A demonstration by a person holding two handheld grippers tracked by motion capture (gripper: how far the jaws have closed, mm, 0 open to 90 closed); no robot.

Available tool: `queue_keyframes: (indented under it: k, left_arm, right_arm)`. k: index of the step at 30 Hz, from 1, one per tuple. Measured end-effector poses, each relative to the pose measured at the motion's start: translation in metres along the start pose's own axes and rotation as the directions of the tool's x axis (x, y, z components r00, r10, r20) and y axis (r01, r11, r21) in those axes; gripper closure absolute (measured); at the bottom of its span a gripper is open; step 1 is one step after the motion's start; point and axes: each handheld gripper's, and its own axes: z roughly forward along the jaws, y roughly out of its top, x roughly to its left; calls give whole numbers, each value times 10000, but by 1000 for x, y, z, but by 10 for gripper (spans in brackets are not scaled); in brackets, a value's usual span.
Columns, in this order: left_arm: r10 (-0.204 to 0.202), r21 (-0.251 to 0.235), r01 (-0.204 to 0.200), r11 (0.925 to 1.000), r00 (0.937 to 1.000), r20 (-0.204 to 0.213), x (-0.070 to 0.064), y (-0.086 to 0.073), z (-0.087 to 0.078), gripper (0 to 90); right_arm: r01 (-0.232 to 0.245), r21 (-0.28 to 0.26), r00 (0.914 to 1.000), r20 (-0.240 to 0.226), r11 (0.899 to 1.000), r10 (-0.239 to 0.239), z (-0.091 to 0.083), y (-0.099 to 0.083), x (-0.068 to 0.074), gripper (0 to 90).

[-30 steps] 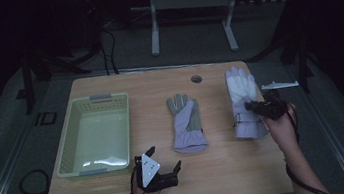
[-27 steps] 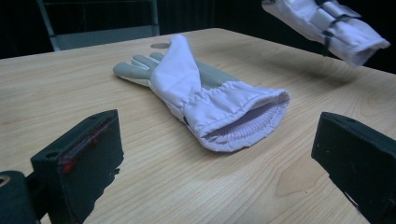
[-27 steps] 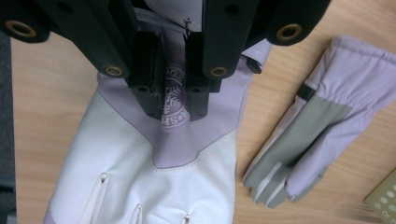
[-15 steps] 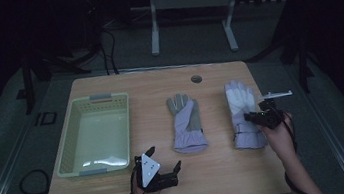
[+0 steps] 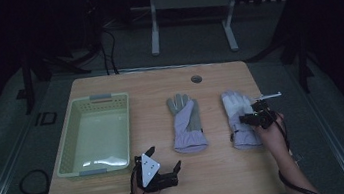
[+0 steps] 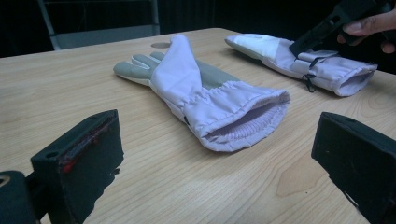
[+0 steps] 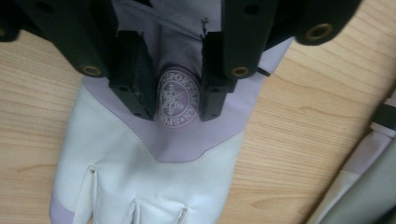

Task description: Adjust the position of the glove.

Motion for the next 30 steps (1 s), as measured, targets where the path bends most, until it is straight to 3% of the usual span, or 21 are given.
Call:
queue_keyframes:
  k: [3, 6, 10, 15, 21, 24, 26, 30]
  left_arm:
    - [-18, -1, 18, 10000, 10000, 2, 0, 0, 0, 24]
    - [-15, -3, 15, 10000, 10000, 1, 0, 0, 0, 23]
    - [-32, -1, 32, 10000, 10000, -4, 0, 0, 0, 23]
    - [-27, 6, 27, 10000, 10000, -10, 0, 0, 0, 23]
    - [-54, 0, 54, 10000, 10000, -3, 0, 0, 0, 23]
    - [-47, 0, 47, 10000, 10000, -8, 0, 0, 0, 24]
    - [-25, -4, 25, 10000, 10000, -6, 0, 0, 0, 23]
    - [-45, 2, 45, 10000, 10000, -14, 0, 0, 0, 23]
  right_arm:
    - [-15, -85, 10000, -41, 10000, 15, -3, 1, 0, 617]
    - [337, -732, 9980, -503, 9968, -374, -16, 6, -3, 531]
    - [1151, -770, 9917, -482, 9904, -1190, -23, 7, -4, 513]
    - [1474, -350, 9852, -833, 9885, -1499, -17, 6, -9, 516]
    - [1338, 175, 9882, -772, 9909, -1321, 1, -3, -20, 508]
    - [1422, 17, 9855, -937, 9898, -1414, 7, -10, -24, 524]
    - [1371, -49, 9843, -1113, 9905, -1368, 7, -11, -24, 594]
    - [1304, 26, 9870, -948, 9915, -1296, 7, -12, -19, 658]
